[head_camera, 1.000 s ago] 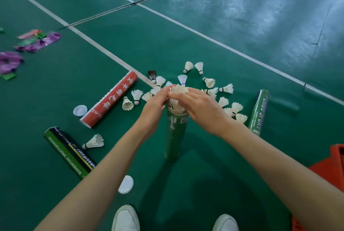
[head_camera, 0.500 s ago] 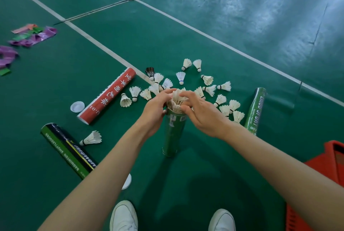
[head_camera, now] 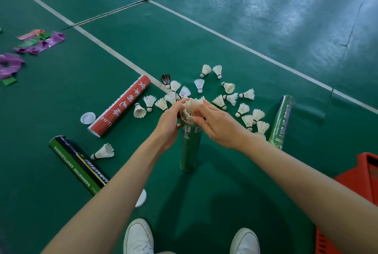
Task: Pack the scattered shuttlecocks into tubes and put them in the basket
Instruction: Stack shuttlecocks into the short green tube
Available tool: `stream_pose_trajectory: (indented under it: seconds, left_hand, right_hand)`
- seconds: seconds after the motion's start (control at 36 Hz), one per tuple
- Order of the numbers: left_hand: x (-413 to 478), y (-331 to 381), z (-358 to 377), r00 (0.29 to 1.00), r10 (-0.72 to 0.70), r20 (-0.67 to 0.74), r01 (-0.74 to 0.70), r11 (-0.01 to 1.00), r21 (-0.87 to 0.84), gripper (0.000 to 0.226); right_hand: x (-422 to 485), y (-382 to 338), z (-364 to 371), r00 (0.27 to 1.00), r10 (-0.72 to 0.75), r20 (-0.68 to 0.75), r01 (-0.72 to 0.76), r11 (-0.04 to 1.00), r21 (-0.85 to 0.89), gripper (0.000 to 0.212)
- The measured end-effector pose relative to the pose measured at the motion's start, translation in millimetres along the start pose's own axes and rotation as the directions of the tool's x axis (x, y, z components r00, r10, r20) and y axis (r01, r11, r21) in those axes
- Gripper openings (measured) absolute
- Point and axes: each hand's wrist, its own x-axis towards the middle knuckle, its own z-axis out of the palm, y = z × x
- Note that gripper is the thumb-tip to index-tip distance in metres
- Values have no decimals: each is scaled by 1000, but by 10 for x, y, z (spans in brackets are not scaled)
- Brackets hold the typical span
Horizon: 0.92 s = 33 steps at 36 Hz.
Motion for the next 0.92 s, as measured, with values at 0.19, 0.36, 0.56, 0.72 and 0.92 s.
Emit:
stream_pose_trajectory:
  seconds: [0.19, 0.36, 0.56, 0.72, 0.92]
  left_hand:
    - [-67, 72, 48, 999, 32, 38, -34, 999, 39, 26]
    - [-65, 0, 54, 996, 63, 67, -65, 997, 30, 30]
    - [-32, -100, 3, 994, 73, 83, -77, 995, 57, 37]
    - [-1, -158, -56, 992, 59, 111, -67, 995, 70, 45]
    - [-74, -103, -67, 986, 39, 161, -44, 999, 27, 46]
  right_hand:
    - [39, 75, -93, 1000, -19, -24, 19, 1000, 10, 28]
    - [41, 104, -40, 998, 0, -57, 0, 1000, 5, 34]
    - [-11, 99, 54, 998, 11, -68, -8, 999, 45, 38]
    - [11, 99, 67, 998, -2, -67, 5, 999, 49, 36]
    - [71, 52, -88, 986, -106, -126, 99, 993, -59, 39]
